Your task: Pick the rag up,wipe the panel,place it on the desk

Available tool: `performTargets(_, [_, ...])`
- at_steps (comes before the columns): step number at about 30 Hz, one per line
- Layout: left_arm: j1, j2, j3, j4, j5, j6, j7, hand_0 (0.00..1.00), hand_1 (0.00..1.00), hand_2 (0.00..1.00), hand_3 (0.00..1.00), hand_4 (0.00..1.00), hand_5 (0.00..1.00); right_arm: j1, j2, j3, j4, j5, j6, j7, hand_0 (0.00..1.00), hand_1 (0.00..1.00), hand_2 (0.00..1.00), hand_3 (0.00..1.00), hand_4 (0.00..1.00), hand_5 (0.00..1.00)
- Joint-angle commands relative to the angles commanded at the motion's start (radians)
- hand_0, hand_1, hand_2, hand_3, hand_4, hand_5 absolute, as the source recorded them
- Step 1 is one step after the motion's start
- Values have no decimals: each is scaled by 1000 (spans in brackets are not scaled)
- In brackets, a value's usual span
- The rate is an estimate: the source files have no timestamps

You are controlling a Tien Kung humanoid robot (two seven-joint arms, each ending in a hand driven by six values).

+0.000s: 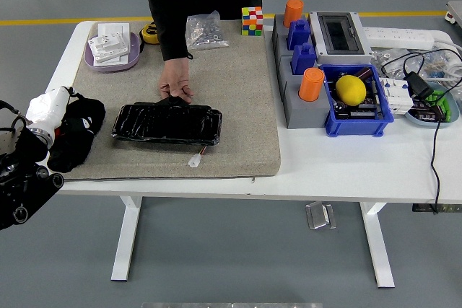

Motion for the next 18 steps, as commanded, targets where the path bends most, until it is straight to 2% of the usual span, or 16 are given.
performTargets(12, [11,17,-12,-22,-33,-25,-17,427,774,848,807,919,451,-2,-3,7,0,-5,0,-1,720,633,674,585,977,554])
performTargets(18, [26,33,-32,-77,-42,-32,-26,429,776,850,807,911,451,-3,-2,14,0,-10,0,-1,721,631,674,585,976,554])
